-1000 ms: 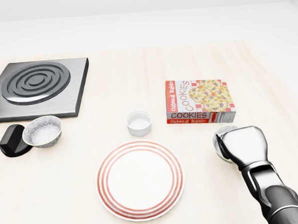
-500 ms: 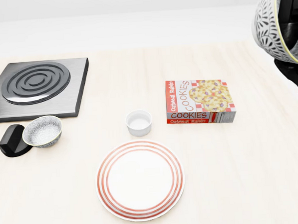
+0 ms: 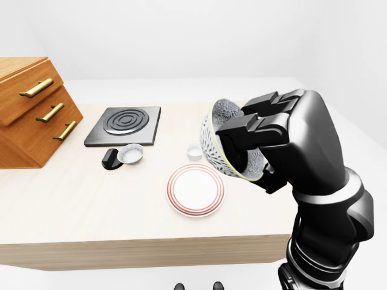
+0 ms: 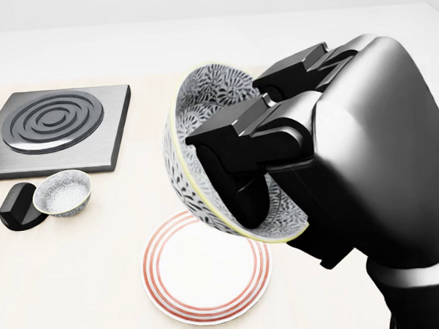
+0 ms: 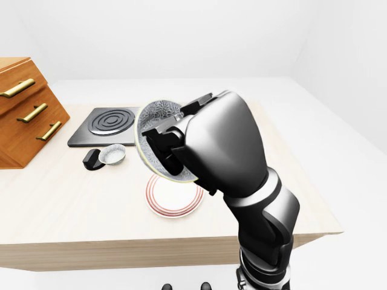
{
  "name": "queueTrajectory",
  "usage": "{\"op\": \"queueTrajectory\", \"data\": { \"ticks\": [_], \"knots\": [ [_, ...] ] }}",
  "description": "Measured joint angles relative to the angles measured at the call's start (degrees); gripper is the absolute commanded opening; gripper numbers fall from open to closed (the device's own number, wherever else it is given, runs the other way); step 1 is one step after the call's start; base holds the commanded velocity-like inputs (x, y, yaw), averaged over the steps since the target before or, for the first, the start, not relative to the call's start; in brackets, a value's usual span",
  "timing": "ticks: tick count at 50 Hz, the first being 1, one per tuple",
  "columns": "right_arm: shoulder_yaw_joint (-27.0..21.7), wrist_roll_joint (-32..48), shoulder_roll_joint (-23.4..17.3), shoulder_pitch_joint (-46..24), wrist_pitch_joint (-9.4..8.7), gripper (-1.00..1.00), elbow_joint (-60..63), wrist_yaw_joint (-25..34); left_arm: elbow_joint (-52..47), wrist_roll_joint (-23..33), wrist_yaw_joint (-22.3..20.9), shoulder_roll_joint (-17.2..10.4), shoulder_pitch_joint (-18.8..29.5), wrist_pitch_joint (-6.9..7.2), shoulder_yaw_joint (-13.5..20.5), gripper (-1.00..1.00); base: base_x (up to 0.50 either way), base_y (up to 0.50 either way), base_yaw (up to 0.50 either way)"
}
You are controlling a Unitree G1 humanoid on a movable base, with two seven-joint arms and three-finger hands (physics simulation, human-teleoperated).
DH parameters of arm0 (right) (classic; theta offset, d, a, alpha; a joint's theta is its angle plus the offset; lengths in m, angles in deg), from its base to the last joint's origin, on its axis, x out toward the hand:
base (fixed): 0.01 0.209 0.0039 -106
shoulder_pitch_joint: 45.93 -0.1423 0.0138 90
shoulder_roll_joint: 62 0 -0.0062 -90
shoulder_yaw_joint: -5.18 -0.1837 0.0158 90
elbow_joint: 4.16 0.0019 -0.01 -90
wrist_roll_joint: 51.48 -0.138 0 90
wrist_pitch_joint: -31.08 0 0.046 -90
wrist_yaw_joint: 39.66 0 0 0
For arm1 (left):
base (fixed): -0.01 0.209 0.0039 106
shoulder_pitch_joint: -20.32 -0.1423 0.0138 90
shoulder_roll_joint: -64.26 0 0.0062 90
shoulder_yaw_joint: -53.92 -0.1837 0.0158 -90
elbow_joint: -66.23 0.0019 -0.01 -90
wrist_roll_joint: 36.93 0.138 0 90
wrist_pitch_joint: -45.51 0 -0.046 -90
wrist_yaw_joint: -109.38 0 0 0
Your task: Pick the akita bowl next to the plate and place it on the plate.
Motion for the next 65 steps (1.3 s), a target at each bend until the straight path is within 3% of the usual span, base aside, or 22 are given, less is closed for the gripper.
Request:
{"op": "queueTrajectory", "data": {
  "ticks": [7,19,27,35,46,65],
  "knots": [
    [5.23,3.71,5.52,4.26,0.00,-1.00,-0.81,1.58,0.28,0.01,-0.04,0.07,0.02,0.00,-0.22,1.00,0.00,0.00,0.00],
    [10.17,12.71,9.34,11.01,-0.01,-1.00,-9.08,-5.65,0.96,-0.21,-0.13,0.04,-0.10,0.00,-0.33,1.00,0.00,0.00,0.00],
    [11.27,20.77,8.97,14.23,-0.01,-1.00,-18.22,-15.24,1.20,-0.46,0.04,-0.06,-0.15,0.00,-0.24,1.00,0.00,0.00,0.00],
    [12.00,25.91,8.30,16.28,-0.01,-1.00,-23.03,-20.53,1.12,-0.75,0.16,-0.06,-0.23,0.00,-0.04,1.00,0.00,0.00,0.00],
    [13.48,32.85,6.91,17.99,-0.01,-1.00,-25.61,-23.92,1.23,-0.87,0.18,0.03,-0.29,0.00,-0.01,1.00,0.00,0.00,0.00],
    [17.32,42.92,6.99,18.19,0.00,-1.00,-24.76,-23.84,2.02,-0.74,0.12,0.06,-0.27,0.00,-0.62,1.00,0.00,0.00,0.00]
  ]
}}
